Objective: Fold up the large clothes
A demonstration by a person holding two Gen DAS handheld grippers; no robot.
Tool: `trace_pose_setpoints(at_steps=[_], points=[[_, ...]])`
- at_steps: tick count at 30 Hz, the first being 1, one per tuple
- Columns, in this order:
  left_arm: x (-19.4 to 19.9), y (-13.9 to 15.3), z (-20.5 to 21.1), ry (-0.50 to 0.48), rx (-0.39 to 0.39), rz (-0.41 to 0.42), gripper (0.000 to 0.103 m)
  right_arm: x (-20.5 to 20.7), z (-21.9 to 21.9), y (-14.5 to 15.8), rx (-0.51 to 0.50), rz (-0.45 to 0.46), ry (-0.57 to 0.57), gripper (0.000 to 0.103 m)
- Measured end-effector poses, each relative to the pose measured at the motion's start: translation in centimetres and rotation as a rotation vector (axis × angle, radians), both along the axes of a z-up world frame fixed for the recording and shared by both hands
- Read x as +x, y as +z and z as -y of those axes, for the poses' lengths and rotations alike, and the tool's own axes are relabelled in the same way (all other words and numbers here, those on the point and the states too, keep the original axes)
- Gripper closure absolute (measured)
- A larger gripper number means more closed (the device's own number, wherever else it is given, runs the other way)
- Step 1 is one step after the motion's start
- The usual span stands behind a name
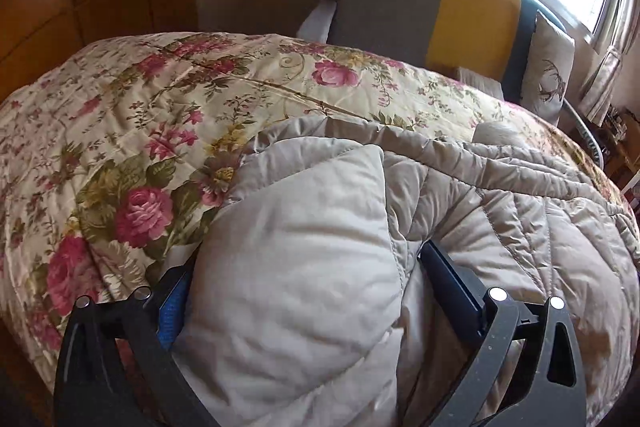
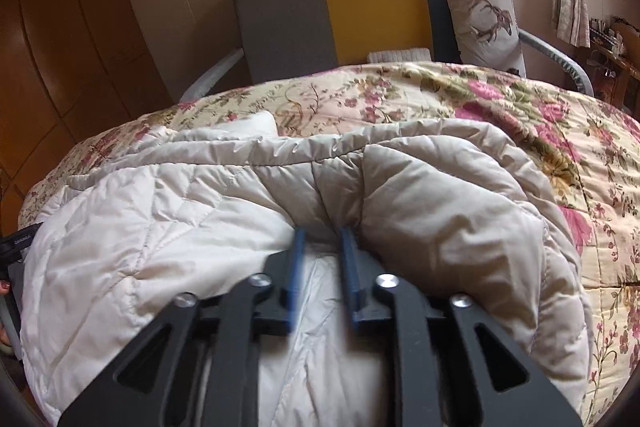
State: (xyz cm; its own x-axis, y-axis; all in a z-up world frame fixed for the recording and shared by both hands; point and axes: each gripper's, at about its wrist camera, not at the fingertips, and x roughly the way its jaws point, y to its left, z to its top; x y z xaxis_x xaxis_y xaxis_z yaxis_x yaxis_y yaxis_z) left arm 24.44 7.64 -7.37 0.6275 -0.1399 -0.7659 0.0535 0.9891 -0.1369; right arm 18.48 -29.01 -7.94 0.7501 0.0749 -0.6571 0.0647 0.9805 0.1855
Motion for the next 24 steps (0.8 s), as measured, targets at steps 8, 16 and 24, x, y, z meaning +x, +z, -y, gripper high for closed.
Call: trace_pose_setpoints(at_steps=[8,16,24], points=[[-6.2,0.5,-4.6,0.107,-0.045,0.025,0.003,-2.9,-3.5,2.5,-0.222,0.072,-0.029,0.014],[-7.4,-1.2,-6.6,0.086,-0.185,-0.021,0.003,-1.9,-1.5,-0.6,-0.153,0.016,-0.061,0.007],[-7.8,-2.1,-8.8,0.011,-0.329,-0.074,0.003,-2.7,-1.4,-0.6,-0.132,0.050,-0.058,0.004]])
